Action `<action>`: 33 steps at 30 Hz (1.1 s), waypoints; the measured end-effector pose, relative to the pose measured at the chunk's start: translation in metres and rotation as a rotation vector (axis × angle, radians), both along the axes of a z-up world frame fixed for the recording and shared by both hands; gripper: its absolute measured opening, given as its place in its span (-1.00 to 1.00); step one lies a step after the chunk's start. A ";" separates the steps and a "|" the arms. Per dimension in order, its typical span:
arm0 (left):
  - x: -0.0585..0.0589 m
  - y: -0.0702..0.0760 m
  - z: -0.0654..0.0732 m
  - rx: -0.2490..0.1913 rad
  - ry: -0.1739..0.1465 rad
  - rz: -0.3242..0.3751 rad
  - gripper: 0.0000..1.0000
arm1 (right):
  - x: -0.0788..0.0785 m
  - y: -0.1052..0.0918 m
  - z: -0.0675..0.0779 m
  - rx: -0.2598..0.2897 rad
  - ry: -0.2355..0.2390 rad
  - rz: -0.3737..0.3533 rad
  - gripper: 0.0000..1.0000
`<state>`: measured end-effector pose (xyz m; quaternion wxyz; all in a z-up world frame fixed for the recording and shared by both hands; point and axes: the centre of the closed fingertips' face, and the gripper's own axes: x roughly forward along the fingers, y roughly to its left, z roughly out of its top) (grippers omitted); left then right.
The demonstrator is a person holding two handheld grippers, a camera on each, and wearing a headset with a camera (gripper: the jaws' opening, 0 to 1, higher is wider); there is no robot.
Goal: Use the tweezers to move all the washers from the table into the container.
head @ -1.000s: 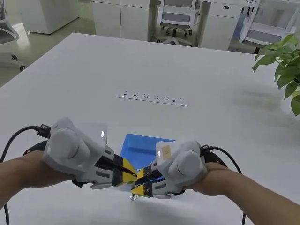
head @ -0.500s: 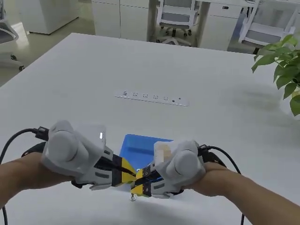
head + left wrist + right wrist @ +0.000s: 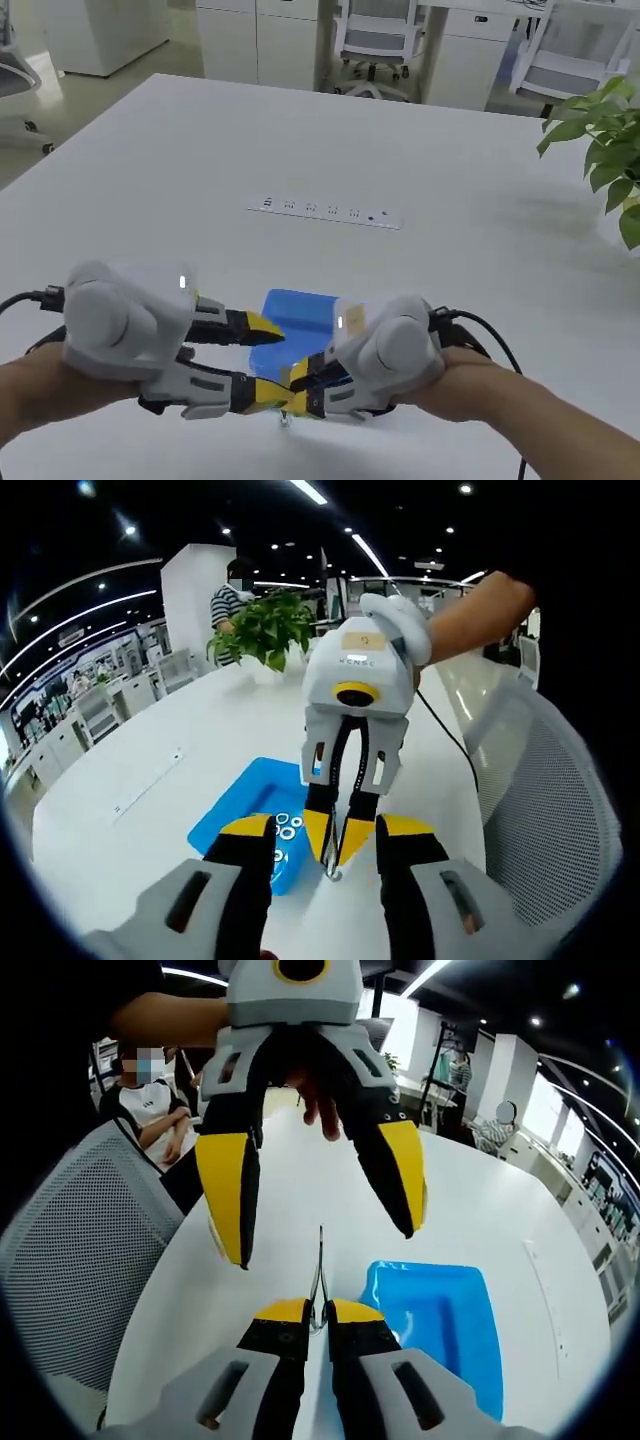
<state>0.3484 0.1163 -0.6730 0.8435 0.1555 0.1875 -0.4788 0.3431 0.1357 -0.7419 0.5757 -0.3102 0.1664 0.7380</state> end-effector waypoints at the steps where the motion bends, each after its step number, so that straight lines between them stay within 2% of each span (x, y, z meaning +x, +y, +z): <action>1: 0.000 0.001 0.001 -0.015 0.003 0.014 0.01 | 0.000 0.000 0.003 0.004 0.003 -0.007 -0.84; 11: -0.010 0.007 0.003 -0.084 0.022 0.095 0.43 | -0.001 -0.004 0.022 0.026 0.018 -0.032 -0.84; 22: -0.011 0.016 0.004 -0.113 0.018 0.174 0.90 | 0.009 -0.008 0.046 0.043 0.015 -0.046 -0.84; 30: -0.014 0.023 0.005 -0.129 0.018 0.201 0.98 | 0.020 -0.007 0.059 0.064 0.005 -0.056 -0.84; 33: -0.015 0.023 0.007 -0.135 0.009 0.209 0.98 | 0.027 -0.006 0.061 0.073 -0.007 -0.060 -0.84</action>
